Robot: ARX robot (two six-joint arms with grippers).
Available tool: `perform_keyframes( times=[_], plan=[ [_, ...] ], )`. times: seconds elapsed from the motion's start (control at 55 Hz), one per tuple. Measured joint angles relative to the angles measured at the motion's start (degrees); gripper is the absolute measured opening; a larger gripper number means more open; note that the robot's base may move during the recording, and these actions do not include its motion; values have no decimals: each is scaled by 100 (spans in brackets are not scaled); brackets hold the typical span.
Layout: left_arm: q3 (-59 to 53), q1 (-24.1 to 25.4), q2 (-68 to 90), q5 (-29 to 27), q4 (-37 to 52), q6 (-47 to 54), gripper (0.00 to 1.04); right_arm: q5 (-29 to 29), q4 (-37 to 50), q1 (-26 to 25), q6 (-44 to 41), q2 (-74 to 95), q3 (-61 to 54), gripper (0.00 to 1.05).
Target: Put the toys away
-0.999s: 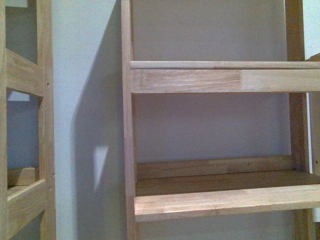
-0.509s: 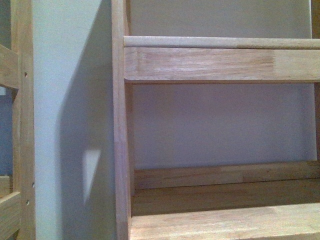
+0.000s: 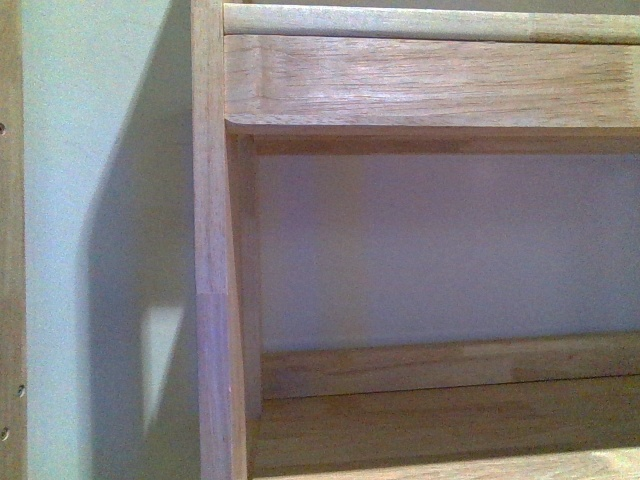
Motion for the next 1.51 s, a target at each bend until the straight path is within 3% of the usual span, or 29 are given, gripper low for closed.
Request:
perform_keyframes(
  times=[0.254,0.581,1.181,1.508],
  plan=[
    [0,0,0,0,0,0,98,1027,426,828,-348,651,396,6],
    [0,0,0,0,0,0,98,2323,850,2068,-1119,1696,1934,6],
    [0,0,2,0,0,0,98,2997,1814,3058,-2439,2820,3268,6],
    [0,0,0,0,0,0,98,2975,2503,3340,-3180,3545,4179,6]
  ],
)
